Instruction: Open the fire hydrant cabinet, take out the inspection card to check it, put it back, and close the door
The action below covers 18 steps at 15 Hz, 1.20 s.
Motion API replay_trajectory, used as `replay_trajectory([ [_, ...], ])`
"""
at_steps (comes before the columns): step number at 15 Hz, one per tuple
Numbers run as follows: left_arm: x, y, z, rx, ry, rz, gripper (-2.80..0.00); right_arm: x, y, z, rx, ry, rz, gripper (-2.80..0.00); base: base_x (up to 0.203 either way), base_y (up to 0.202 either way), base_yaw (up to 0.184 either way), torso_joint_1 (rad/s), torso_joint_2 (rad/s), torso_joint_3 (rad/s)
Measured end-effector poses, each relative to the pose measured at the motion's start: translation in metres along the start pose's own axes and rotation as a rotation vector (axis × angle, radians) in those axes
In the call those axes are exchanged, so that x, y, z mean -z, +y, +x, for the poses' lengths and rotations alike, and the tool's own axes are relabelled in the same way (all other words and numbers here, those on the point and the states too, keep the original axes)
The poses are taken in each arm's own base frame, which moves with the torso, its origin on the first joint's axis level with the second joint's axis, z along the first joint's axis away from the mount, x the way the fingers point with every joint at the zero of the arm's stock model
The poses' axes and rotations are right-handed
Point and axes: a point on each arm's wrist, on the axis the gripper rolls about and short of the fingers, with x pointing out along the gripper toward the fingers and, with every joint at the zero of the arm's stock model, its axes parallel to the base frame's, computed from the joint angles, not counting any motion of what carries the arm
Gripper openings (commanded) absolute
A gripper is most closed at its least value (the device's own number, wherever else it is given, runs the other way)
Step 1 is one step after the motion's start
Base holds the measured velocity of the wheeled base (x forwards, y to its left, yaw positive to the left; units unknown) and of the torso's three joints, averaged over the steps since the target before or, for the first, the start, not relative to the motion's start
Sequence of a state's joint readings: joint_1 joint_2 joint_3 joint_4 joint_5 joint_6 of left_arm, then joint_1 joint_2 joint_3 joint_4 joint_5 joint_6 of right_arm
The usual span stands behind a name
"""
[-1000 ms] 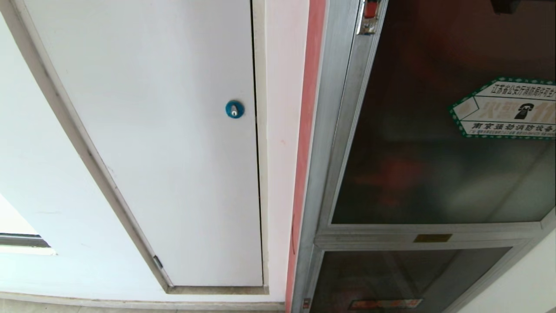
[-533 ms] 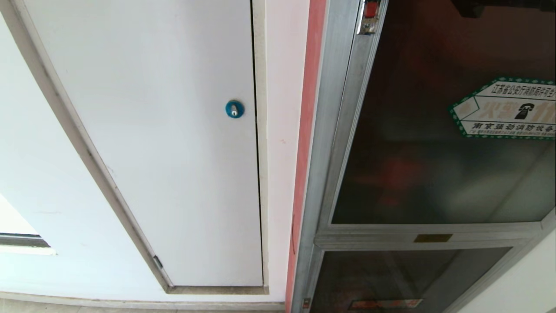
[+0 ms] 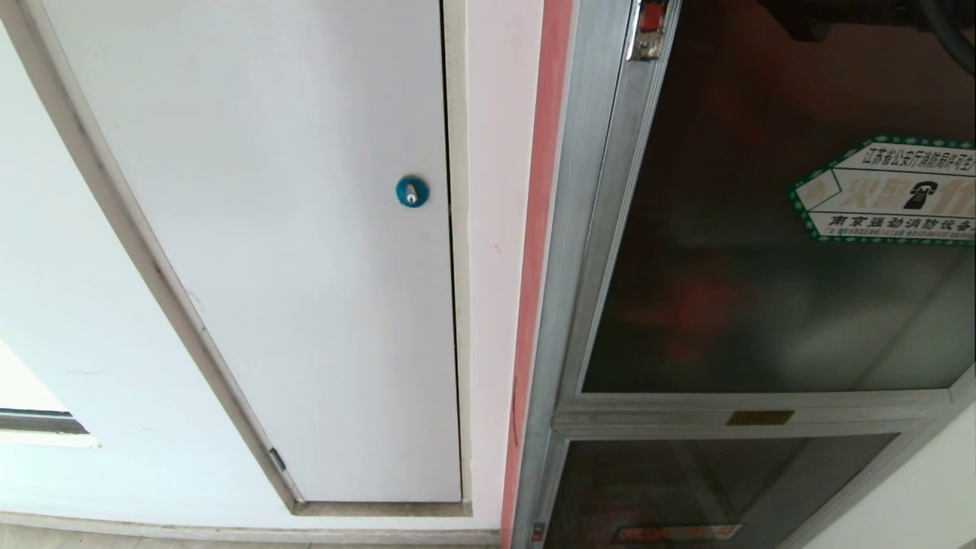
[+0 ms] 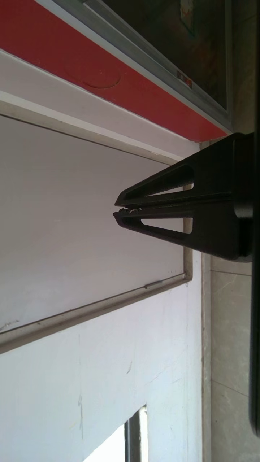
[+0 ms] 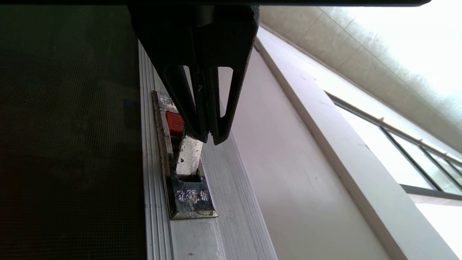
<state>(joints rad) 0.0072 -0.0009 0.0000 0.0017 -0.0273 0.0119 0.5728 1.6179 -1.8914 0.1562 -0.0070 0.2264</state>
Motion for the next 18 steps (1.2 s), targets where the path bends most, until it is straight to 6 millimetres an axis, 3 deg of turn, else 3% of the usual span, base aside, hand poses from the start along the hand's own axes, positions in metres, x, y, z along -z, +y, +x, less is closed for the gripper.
replay_trajectory([
  [18,0.000,0.000,0.000,0.000,0.000,0.001,-2.80,0.007,-0.018,0.013,0.060,0.022,-0.006,-2.80,0.000,0.000,0.000,0.000,0.00,0.000],
])
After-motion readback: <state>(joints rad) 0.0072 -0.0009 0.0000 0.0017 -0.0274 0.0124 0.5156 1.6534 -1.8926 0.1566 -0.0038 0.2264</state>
